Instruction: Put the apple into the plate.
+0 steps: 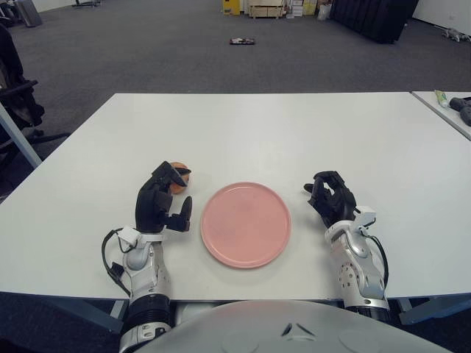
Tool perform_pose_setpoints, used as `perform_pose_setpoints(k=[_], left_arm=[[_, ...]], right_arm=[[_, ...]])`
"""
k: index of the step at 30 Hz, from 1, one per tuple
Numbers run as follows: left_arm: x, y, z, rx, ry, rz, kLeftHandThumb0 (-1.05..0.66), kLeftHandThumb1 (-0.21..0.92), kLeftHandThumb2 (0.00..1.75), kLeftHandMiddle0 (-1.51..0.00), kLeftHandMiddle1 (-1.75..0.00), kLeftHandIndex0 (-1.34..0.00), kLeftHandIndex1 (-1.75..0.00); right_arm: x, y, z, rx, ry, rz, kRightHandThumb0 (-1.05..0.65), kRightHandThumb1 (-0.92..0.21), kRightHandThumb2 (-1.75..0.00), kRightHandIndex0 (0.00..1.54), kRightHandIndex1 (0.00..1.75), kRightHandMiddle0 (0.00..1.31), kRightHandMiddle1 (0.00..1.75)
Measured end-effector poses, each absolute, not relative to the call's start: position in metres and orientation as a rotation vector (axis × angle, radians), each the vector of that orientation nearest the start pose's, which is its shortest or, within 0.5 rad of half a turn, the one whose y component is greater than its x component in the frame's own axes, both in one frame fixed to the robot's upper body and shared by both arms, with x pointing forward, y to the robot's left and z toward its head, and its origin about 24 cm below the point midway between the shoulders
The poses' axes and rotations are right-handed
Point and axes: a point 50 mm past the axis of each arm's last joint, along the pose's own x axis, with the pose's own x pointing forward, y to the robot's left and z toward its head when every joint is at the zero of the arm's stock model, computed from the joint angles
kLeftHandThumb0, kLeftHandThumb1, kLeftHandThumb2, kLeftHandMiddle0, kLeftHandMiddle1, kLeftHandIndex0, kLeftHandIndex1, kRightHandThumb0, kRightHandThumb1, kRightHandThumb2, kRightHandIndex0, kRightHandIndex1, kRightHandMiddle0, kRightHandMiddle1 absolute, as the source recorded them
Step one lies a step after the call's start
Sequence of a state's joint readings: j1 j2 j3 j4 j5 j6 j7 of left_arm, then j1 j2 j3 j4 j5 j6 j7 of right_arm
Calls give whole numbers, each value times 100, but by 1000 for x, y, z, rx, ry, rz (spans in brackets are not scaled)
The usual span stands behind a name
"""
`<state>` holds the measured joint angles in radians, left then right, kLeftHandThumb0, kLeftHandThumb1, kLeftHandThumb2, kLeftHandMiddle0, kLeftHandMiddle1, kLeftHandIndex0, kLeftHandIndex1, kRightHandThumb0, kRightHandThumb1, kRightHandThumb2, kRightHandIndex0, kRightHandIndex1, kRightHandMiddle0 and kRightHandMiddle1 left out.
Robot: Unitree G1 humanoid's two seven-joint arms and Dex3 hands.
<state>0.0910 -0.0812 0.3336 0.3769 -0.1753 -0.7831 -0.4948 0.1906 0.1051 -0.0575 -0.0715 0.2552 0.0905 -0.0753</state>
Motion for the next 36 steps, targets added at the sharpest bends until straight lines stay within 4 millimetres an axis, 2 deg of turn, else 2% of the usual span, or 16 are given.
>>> perform_pose_setpoints(k=[1,3,8,19,22,23,24,27,28,29,30,32,33,35,36], left_arm=[[198,199,7,-30,-344,-15,0,6,153,-87,-148,-62,-175],[199,199,6,-15,-338,-6,0,16,143,-77,-155,-54,-175],[200,200,4,26,-317,40,0,32,131,-57,-169,-43,-175],[200,199,4,59,-311,122,0,40,123,-54,-175,-34,-171],[200,200,5,63,-330,152,0,52,110,-45,-175,-26,-173],[199,200,6,64,-338,164,0,63,94,-35,-172,-24,-174],[199,200,6,66,-346,175,0,68,87,-31,-171,-23,-174],[197,202,9,69,-380,219,-24,84,63,-9,-157,-21,-174],[197,202,10,69,-390,234,-26,86,61,-7,-153,-20,-174],[196,203,11,68,-403,251,-42,81,66,-5,-141,-13,-167],[196,203,12,68,-413,267,-47,79,70,-4,-137,-10,-163],[194,204,14,68,-433,305,-62,73,77,-1,-117,-4,-152],[194,205,16,69,-443,325,-64,73,77,-1,-108,-3,-143],[192,205,17,76,-462,365,-71,76,72,0,-80,-1,-112],[192,205,18,80,-473,384,-72,77,71,0,-75,-1,-106]], right_arm=[[212,-157,5,349,198,-195,-1,-53,-100,53,151,32,175],[212,-157,5,349,197,-194,-1,-53,-100,53,151,32,175],[212,-157,4,343,192,-192,-1,-53,-99,53,150,32,175],[211,-157,3,348,198,-195,-1,-53,-100,52,152,32,175],[211,-158,3,349,198,-197,-1,-52,-101,53,152,33,175],[211,-158,3,349,199,-197,-1,-52,-101,53,152,33,175],[211,-158,3,349,199,-198,-1,-52,-101,53,152,33,175],[211,-158,3,348,201,-198,-1,-52,-101,53,152,32,175],[211,-158,3,348,202,-198,-1,-52,-102,53,153,32,175],[211,-158,3,348,202,-198,-1,-52,-102,53,153,32,175],[211,-158,3,348,203,-198,-1,-52,-102,53,153,32,175],[211,-158,3,347,204,-197,-1,-52,-102,53,153,32,175],[211,-158,3,347,204,-197,-1,-52,-102,53,153,32,175],[212,-158,2,347,205,-197,-1,-52,-101,52,153,32,175],[212,-158,2,347,205,-196,-1,-53,-101,52,153,31,175]])
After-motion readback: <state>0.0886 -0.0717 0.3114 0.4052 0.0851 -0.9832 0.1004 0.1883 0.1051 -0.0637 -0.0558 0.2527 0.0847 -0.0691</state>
